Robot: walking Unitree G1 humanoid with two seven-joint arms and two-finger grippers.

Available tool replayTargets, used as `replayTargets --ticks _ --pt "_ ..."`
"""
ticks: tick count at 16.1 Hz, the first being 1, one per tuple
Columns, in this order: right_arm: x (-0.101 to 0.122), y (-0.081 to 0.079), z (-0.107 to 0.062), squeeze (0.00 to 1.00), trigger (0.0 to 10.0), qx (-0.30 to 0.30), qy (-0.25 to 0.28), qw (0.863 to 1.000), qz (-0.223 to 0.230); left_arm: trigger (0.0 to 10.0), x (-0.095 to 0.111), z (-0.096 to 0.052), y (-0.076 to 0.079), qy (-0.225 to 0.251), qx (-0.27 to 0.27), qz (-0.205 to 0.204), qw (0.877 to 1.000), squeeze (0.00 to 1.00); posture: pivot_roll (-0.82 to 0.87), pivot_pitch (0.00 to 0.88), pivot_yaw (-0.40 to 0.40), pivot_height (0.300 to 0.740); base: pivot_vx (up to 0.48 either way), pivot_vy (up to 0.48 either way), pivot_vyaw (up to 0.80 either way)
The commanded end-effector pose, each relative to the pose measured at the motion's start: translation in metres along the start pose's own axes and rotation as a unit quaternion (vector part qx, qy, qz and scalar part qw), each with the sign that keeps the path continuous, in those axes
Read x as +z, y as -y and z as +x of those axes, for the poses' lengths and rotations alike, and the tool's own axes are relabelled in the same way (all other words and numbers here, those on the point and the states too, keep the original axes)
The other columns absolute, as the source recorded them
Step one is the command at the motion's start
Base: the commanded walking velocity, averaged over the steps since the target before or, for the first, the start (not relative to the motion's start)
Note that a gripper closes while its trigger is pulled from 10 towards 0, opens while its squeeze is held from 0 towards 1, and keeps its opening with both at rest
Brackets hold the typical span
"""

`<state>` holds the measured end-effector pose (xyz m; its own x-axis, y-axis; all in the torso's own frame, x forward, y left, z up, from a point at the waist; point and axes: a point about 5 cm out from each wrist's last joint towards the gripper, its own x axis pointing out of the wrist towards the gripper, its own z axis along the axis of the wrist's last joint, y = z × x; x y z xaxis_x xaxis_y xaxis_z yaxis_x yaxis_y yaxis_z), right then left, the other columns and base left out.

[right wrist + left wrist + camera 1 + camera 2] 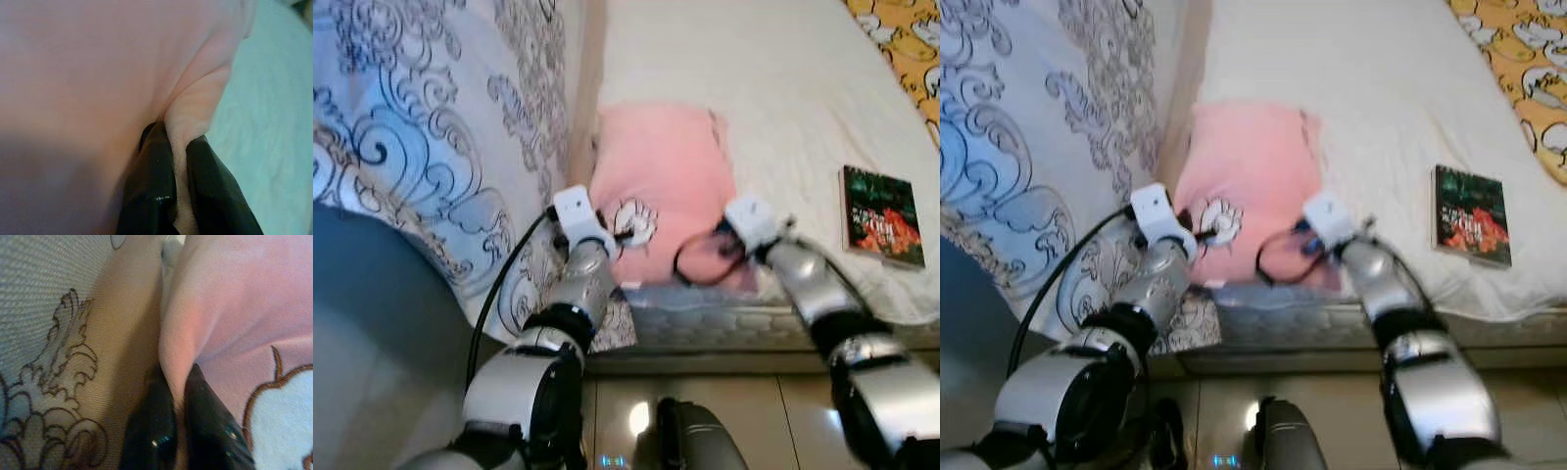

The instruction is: Clean up the room

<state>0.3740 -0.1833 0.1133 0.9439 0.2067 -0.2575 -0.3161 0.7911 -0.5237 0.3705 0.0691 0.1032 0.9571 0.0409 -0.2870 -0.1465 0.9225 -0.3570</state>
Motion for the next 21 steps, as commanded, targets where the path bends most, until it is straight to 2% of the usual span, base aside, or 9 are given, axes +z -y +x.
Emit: replayTargets --ticks 1,5,8,10,12,14,19,20,21 --pt "-0.018 0.019 -0.008 0.00 10.0 -0.037 -0.031 0.999 0.009 10.0 -0.011 -0.008 0.029 -0.016 -0.011 -0.024 1.000 0.00 -0.32 0.307 -0.024 0.740 0.000 0.000 0.00" --pt "0.014 0.031 0.001 0.00 10.0 -0.079 0.027 0.996 0.039 10.0 0.056 0.005 0.028 0.103 -0.016 0.029 0.994 0.00 -0.30 0.296 -0.008 0.740 0.000 0.000 0.00" --pt "0.016 0.035 0.002 0.00 10.0 -0.093 0.017 0.995 0.012 10.0 0.055 0.006 0.024 0.095 -0.006 0.028 0.995 0.00 -0.30 0.310 -0.008 0.740 0.000 0.000 0.00" --pt "0.034 0.049 0.004 0.00 10.0 -0.130 0.037 0.991 -0.002 10.0 0.053 0.005 0.032 0.082 -0.002 -0.036 0.996 0.00 -0.29 0.317 -0.010 0.740 0.000 0.000 0.00" --pt "0.047 0.057 0.006 0.00 10.0 -0.147 0.054 0.988 0.004 10.0 0.048 0.002 0.039 0.080 -0.001 -0.057 0.995 0.00 -0.28 0.314 -0.013 0.740 0.000 0.000 0.00" --pt "0.058 0.066 0.006 0.00 10.0 -0.173 0.069 0.983 0.001 10.0 0.044 -0.001 0.045 0.089 -0.012 -0.016 0.996 0.00 -0.27 0.310 -0.017 0.740 0.000 0.000 0.00" --pt "0.025 0.037 0.007 0.00 10.0 -0.130 0.009 0.992 0.001 10.0 0.035 0.001 0.032 0.074 0.004 0.036 0.997 0.00 -0.25 0.317 -0.027 0.740 0.000 0.000 0.00" --pt "0.023 0.036 0.006 0.83 10.0 -0.130 0.006 0.991 0.001 10.0 0.032 0.000 0.032 0.071 0.005 0.038 0.997 0.69 -0.25 0.317 -0.027 0.740 0.000 0.000 0.00" --pt "0.022 0.036 0.006 1.00 10.0 -0.131 0.005 0.991 -0.001 10.0 0.029 0.000 0.033 0.070 0.005 0.038 0.997 1.00 -0.25 0.319 -0.028 0.740 0.000 0.000 0.00"
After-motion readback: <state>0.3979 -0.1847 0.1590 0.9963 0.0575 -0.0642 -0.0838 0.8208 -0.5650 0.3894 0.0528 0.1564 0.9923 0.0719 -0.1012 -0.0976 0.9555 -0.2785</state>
